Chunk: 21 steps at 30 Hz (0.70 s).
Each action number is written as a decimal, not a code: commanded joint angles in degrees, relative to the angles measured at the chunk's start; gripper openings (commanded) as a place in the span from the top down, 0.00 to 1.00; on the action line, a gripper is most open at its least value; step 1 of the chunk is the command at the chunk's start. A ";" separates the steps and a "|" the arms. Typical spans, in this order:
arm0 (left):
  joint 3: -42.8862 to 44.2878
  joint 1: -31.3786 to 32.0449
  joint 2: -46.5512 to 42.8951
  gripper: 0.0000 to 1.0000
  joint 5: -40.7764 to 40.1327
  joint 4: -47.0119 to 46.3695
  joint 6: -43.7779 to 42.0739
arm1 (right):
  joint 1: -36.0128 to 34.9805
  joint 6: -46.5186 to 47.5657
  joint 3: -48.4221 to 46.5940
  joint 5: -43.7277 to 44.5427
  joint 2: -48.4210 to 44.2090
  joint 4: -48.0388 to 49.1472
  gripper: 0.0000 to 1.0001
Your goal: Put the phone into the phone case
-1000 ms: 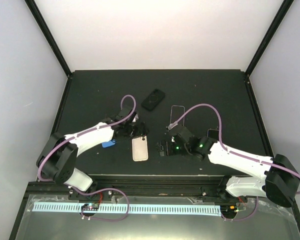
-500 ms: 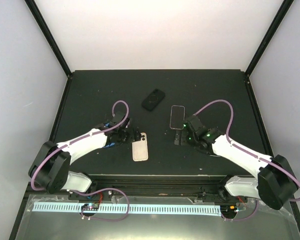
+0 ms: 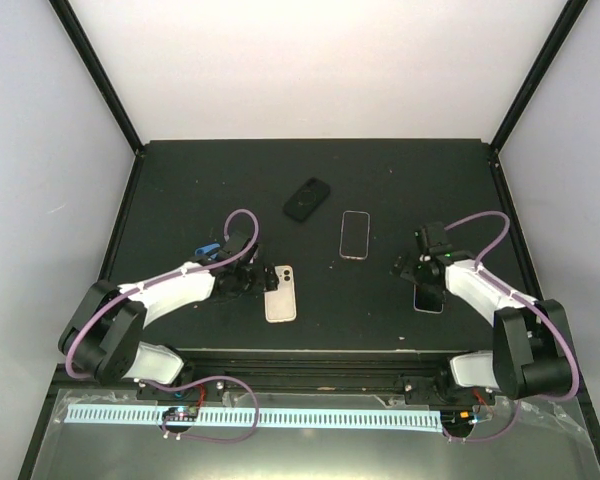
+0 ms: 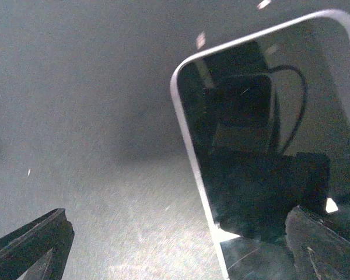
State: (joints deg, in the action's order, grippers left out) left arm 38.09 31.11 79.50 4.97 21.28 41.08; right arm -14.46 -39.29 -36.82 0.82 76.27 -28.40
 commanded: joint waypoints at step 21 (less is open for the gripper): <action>-2.87 -0.31 0.48 0.13 9.43 -8.26 -1.01 | 11.38 1.59 1.25 4.36 3.65 1.77 0.00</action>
State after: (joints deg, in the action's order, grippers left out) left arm 35.86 31.11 80.05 12.03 15.49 40.45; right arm -3.40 -38.70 -36.10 4.25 79.35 -24.93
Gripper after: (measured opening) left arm 0.868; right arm 0.997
